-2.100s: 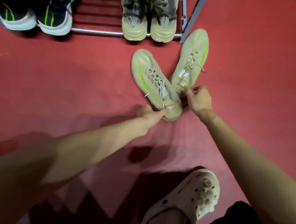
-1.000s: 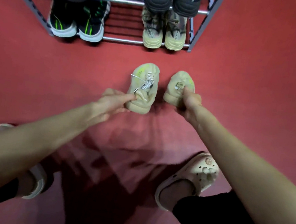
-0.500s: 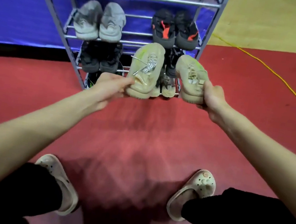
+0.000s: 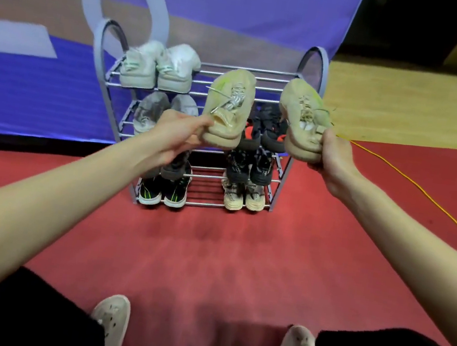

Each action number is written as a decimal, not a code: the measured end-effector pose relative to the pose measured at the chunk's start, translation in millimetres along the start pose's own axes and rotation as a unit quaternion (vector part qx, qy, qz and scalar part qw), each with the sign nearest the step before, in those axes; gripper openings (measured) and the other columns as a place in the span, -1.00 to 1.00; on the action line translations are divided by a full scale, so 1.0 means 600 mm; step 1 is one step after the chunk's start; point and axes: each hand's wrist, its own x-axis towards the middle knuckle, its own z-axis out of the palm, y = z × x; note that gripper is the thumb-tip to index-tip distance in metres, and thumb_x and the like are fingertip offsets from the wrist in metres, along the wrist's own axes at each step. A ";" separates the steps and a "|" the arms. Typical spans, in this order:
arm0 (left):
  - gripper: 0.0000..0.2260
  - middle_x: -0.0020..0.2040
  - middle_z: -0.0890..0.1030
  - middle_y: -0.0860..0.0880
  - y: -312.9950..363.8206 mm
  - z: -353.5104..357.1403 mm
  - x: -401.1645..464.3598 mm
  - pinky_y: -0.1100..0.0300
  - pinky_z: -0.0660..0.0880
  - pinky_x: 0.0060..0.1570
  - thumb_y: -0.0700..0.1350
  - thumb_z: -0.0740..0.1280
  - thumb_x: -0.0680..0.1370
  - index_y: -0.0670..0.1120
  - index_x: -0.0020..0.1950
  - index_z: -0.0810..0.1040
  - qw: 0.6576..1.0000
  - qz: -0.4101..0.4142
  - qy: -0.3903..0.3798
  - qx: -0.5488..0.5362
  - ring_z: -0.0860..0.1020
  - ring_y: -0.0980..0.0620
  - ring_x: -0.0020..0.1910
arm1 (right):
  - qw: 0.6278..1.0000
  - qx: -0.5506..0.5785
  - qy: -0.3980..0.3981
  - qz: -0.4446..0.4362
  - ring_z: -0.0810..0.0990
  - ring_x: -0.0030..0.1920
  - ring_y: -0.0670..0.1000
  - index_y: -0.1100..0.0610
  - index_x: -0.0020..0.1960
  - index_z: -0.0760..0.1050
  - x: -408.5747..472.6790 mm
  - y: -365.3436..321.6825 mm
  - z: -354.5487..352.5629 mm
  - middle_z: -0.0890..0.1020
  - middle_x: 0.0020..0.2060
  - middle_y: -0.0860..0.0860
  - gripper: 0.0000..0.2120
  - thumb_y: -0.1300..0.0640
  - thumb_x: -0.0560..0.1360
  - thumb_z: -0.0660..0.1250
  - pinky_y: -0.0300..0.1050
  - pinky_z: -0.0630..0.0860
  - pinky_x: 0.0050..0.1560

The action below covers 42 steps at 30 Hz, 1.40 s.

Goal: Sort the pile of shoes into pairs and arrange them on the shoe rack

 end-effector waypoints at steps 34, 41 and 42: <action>-0.66 0.24 0.58 -0.27 0.090 0.124 0.430 0.01 0.55 0.19 -0.25 0.23 0.59 -0.35 0.35 0.43 0.984 -0.169 0.019 0.057 0.59 -0.12 0.12 | 0.981 -0.174 -0.043 0.068 0.49 -0.07 0.06 0.23 0.20 0.40 0.410 -0.057 0.156 0.49 -0.01 0.10 -0.69 0.12 0.59 0.02 -0.13 0.44 -0.17; -0.71 0.07 0.59 -0.18 0.194 0.117 0.381 0.13 0.46 -0.12 -0.14 0.22 0.58 -0.23 0.24 0.52 0.948 -0.228 0.007 0.220 0.50 -0.05 -0.03 | 0.944 -0.272 -0.078 0.166 0.40 -0.21 0.03 0.14 -0.23 0.36 0.372 -0.158 0.141 0.42 -0.11 0.14 -0.73 0.06 0.59 0.10 -0.19 0.24 -0.35; -0.78 0.00 0.57 -0.14 0.222 0.115 0.366 0.12 0.46 -0.10 -0.16 0.24 0.56 -0.22 0.14 0.55 0.945 -0.226 0.003 0.236 0.48 -0.03 -0.06 | 0.938 -0.295 -0.075 0.167 0.38 -0.23 0.04 0.10 -0.32 0.26 0.362 -0.182 0.138 0.41 -0.15 0.13 -0.68 0.06 0.59 0.13 -0.13 0.23 -0.36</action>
